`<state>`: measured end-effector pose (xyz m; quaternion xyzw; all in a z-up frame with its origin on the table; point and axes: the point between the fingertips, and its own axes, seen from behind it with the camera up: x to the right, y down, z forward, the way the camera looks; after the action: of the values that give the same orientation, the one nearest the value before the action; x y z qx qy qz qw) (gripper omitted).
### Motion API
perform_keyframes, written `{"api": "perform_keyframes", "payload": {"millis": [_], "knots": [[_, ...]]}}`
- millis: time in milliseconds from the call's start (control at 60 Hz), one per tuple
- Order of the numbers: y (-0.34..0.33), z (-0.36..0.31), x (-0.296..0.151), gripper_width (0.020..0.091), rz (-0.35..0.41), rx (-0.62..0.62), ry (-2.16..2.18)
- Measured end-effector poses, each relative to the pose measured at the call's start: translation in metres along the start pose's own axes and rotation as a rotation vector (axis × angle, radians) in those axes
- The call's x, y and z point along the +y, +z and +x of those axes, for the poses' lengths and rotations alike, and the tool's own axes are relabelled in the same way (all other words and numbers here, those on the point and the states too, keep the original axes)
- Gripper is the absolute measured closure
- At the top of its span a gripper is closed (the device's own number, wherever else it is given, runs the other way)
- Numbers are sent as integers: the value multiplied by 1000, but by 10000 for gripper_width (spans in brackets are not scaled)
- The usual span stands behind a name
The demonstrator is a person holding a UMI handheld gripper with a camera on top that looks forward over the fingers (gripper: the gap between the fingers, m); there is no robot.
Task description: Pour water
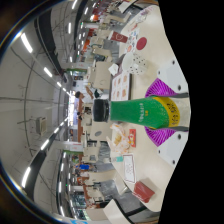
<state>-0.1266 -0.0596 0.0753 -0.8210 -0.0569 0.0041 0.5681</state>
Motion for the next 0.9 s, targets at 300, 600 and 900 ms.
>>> {"api": "perform_keyframes", "payload": {"millis": [300, 600, 900], "knots": [[51, 26, -128, 731, 29, -209, 644], [118, 69, -118, 731, -157, -448, 1702], [124, 91, -125, 733, -188, -574, 2152]]}}
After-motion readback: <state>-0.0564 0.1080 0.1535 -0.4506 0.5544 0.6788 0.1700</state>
